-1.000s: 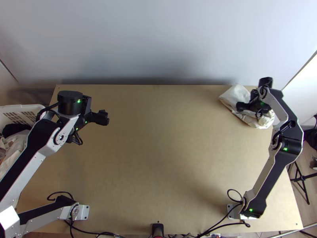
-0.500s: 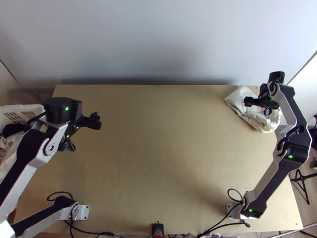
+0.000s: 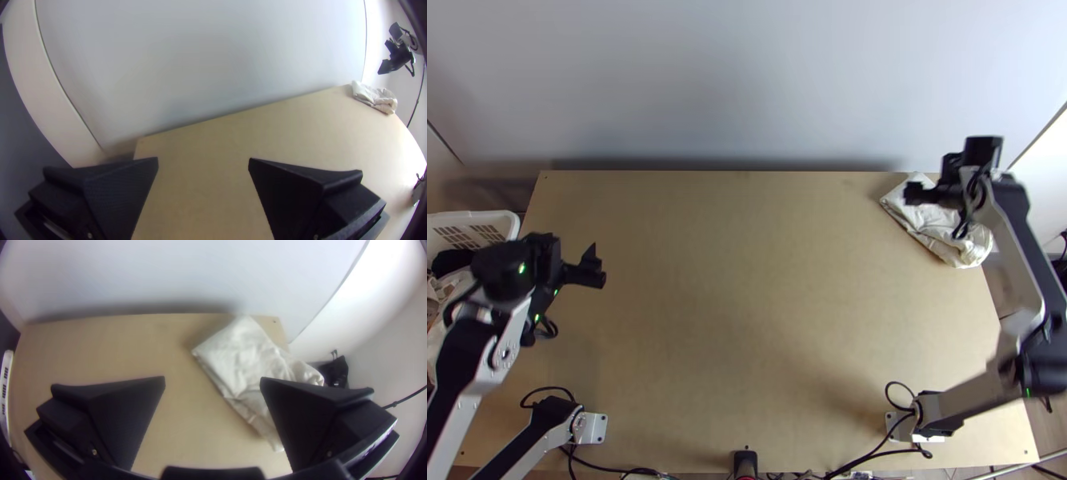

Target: Fold the t-shirt

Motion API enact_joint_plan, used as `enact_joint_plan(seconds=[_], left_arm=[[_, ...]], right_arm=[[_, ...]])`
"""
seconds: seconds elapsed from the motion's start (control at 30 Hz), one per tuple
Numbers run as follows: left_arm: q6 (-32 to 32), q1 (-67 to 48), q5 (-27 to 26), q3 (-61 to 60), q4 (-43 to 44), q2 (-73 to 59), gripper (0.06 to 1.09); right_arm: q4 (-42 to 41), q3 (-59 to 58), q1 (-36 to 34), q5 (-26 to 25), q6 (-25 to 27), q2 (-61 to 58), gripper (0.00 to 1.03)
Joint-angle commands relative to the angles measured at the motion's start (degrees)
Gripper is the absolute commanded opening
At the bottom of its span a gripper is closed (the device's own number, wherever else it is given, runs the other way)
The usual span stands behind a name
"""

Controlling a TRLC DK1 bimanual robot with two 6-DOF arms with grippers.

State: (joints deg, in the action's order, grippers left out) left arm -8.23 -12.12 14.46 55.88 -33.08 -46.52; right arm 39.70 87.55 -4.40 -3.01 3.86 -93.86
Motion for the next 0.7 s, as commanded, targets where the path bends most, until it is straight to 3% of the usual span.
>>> enact_joint_plan(seconds=[0.0,0.1,0.17,0.37,0.5,0.67], left_arm=[[-1.1,2.5,0.3,-13.5,8.0,12.5,1.04],[-0.7,2.6,0.3,-19.9,8.6,18.0,1.04],[-0.7,2.6,0.3,-23.0,8.6,21.6,1.04],[-1.2,2.8,0.4,-31.3,9.8,34.0,1.04],[-2.4,3.5,0.2,-37.0,9.9,46.9,1.04],[-2.2,5.8,0.3,-39.0,7.9,46.7,1.04]], right_arm=[[-6.2,-21.0,10.9,-3.1,-1.4,20.0,0.99],[-8.7,-31.6,14.5,-6.0,-1.7,29.0,0.99],[-13.2,-38.6,15.3,-6.2,-6.1,35.5,0.99],[-15.8,-53.1,16.4,-9.0,-7.0,53.0,0.99],[-13.6,-60.2,16.9,-12.1,-5.0,63.0,0.99],[-13.6,-61.8,14.9,-12.3,-5.6,66.6,0.99]])
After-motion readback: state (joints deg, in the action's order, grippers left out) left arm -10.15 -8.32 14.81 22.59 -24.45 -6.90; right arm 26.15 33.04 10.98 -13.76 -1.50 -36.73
